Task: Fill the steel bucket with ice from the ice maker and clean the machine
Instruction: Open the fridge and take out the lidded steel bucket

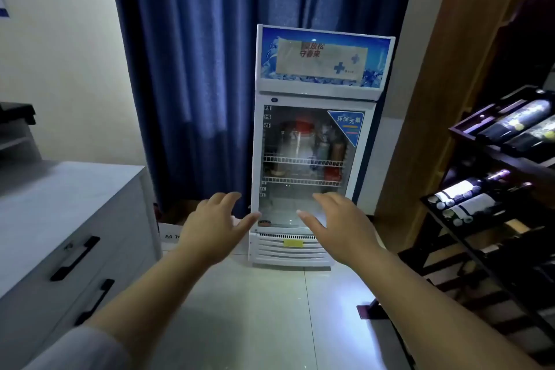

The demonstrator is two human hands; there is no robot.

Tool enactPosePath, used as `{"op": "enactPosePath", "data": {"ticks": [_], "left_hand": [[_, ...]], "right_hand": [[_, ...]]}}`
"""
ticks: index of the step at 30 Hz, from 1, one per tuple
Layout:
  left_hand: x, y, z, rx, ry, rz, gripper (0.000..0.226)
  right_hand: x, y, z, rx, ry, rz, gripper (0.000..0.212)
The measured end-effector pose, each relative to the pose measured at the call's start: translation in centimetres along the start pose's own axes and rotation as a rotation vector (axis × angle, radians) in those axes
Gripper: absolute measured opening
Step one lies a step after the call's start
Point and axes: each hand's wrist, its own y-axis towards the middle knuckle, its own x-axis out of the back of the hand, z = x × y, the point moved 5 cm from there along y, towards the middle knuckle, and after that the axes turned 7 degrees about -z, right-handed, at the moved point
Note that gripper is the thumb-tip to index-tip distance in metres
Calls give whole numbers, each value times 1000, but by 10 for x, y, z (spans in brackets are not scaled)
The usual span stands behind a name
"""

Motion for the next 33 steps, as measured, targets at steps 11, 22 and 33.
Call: {"op": "enactPosePath", "data": {"ticks": [11,22,33], "left_hand": [[-5,99,15,-62,-53,-114,72],[-15,221,54,-119,-124,-133,70],[-37,301,79,-119,-136,-143,67]], "right_hand": [[-31,93,-6,-41,52,-96,60],[-57,212,11,-51,34,-154,59],[-91,297,1,-64,70,-187,58]]}}
